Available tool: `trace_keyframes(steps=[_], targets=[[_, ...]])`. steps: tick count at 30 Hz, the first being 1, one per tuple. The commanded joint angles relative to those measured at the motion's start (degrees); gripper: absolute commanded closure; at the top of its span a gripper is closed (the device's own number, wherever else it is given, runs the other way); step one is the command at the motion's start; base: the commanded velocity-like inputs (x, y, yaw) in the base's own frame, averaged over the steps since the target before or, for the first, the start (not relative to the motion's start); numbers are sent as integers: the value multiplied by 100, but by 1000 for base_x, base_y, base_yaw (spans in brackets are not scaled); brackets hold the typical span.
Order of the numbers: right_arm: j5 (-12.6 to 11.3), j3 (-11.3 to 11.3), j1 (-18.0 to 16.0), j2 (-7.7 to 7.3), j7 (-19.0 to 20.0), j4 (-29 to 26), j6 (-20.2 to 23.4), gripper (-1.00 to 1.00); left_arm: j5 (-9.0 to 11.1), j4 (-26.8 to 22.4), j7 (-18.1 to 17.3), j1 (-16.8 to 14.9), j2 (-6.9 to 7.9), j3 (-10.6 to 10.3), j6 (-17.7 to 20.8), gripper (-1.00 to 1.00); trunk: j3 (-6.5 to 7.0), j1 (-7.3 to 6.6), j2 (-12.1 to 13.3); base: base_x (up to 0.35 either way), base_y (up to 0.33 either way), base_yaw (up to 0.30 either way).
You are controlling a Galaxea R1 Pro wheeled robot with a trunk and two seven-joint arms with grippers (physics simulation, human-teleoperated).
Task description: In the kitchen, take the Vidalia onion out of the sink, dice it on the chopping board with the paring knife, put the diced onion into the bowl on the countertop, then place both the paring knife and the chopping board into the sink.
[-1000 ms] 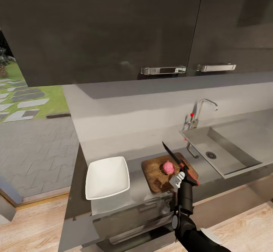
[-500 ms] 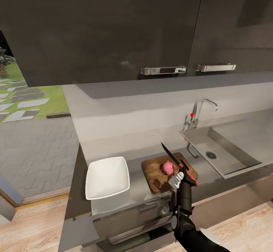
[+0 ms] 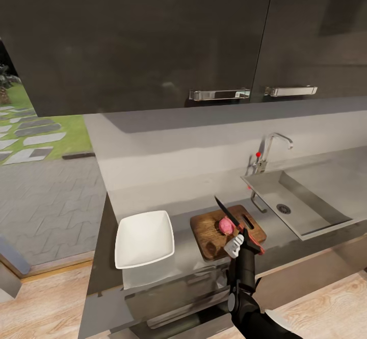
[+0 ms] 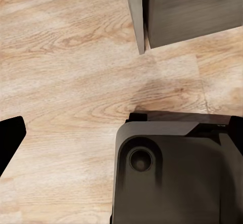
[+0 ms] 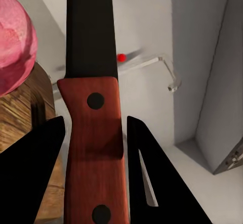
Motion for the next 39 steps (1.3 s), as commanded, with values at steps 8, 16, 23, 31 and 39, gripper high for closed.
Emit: trace_keyframes(steps=[8, 16, 23, 31, 39], targets=[[6, 20, -7, -4, 111, 0, 39, 100, 58, 20, 8, -10, -3, -51, -38, -100, -12, 3, -12, 0, 0, 0], [6, 20, -7, -4, 177, 0, 39, 100, 58, 20, 8, -10, -3, -51, -36, -100, -12, 3, -12, 0, 0, 0], [6, 20, -7, 66, 201, 65, 39, 100, 58, 22, 8, -10, -6, -51, -37, -100, -12, 3, -12, 0, 0, 0], [23, 11, -7, 242, 203, 395, 25, 100, 58, 22, 8, -10, -3, -51, -36, -100, -12, 3, -12, 0, 0, 0], [56, -9, -7, 228, 188, 257, 1, 100, 58, 22, 8, -10, -8, -51, -34, -100, -12, 3, -12, 0, 0, 0]])
